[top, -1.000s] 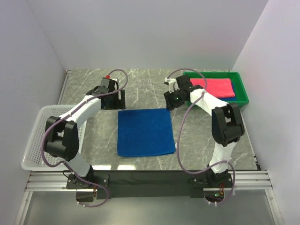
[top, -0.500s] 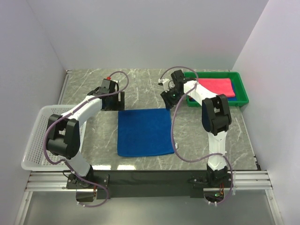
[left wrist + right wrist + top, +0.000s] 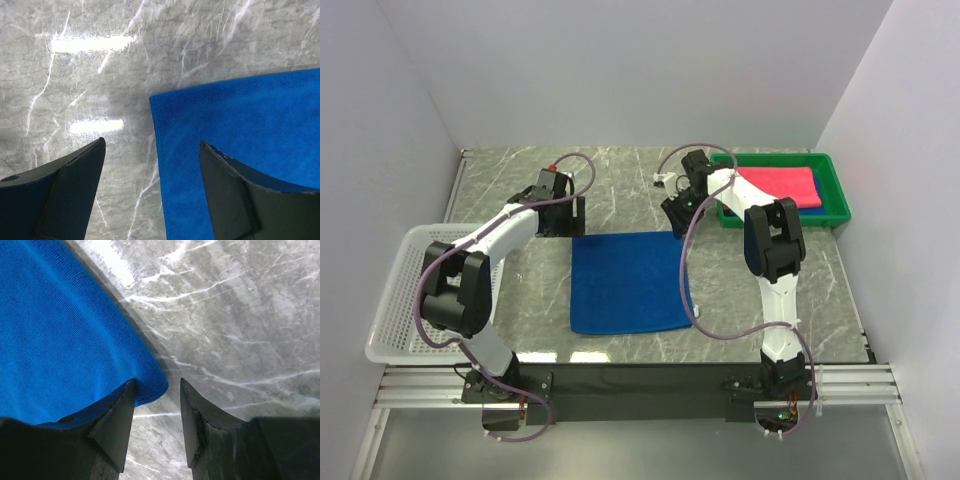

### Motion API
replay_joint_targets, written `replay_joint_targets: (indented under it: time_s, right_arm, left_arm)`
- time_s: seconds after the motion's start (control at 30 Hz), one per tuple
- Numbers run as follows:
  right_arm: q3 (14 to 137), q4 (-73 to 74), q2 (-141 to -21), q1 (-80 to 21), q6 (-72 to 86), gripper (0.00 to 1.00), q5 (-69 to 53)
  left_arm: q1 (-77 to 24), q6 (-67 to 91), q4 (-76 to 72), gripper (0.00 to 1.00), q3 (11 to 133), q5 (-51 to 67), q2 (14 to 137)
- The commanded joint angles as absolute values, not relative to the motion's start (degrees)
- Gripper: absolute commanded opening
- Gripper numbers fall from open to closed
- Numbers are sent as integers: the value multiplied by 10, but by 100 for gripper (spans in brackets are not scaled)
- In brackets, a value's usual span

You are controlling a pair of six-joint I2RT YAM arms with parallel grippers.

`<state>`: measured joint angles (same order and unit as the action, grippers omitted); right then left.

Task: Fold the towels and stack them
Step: Fold the towel

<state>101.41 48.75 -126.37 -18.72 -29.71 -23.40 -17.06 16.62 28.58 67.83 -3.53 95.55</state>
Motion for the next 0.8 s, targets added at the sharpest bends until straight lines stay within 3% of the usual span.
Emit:
replay_joint_targets:
  time_s: [0.0,0.4,0.6,0.77]
  right_arm:
    - [1055,516,-1281,-186,-313,47,-227]
    - [1073,542,-1314,-202,-341,39,-202]
    - [1071,547,-1325,-207,-345,10,-202]
    - [1068,551,-1329,-209,-347,0,-192]
  left_arm:
    - [-171,156,283,81,684,-41,961]
    - [-171,129,272,82,697,-18,968]
    - [-171,81,276,78,738,7,1013]
    - [-171,37,298,70,787,29,1070]
